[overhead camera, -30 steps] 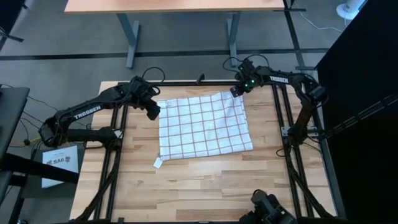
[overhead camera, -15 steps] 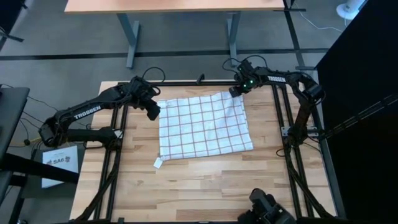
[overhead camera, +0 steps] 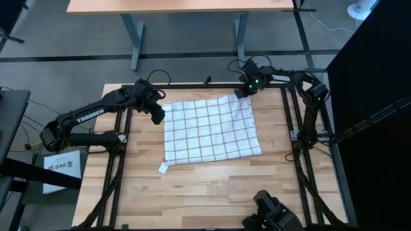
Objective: Roll towel
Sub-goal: Fold the white patterned towel
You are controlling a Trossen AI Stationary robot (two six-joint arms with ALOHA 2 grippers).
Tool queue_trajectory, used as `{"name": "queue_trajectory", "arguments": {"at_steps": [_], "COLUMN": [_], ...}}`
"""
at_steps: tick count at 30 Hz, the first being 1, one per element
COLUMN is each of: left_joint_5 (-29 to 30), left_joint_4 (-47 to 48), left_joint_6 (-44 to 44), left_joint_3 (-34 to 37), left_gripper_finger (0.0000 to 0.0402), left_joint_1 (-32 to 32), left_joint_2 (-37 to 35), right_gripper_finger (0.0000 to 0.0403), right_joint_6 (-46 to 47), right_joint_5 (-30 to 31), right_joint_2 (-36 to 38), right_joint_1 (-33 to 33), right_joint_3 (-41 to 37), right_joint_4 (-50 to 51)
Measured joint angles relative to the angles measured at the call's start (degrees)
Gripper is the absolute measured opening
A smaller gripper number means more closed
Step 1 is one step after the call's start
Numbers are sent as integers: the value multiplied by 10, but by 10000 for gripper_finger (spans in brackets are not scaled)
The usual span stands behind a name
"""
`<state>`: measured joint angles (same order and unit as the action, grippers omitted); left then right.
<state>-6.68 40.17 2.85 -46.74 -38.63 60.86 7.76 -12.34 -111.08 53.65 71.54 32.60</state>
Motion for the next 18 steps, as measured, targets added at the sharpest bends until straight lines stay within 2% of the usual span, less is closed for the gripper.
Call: {"name": "queue_trajectory", "arguments": {"at_steps": [4,13,18], "left_joint_5": [0,0,0], "left_joint_4": [-1,-1,-1], "left_joint_6": [0,0,-1], "left_joint_3": [0,0,0], "left_gripper_finger": [153,153,153], "left_joint_1": [0,0,0], "left_joint_2": [0,0,0], "right_gripper_finger": [116,12,1], "right_joint_6": [-13,-36,-37], "right_joint_5": [-1,-1,-1], "right_joint_2": [1,1,1], "right_joint_1": [0,0,0], "right_joint_3": [8,4,4], "right_joint_4": [16,31,41]}}
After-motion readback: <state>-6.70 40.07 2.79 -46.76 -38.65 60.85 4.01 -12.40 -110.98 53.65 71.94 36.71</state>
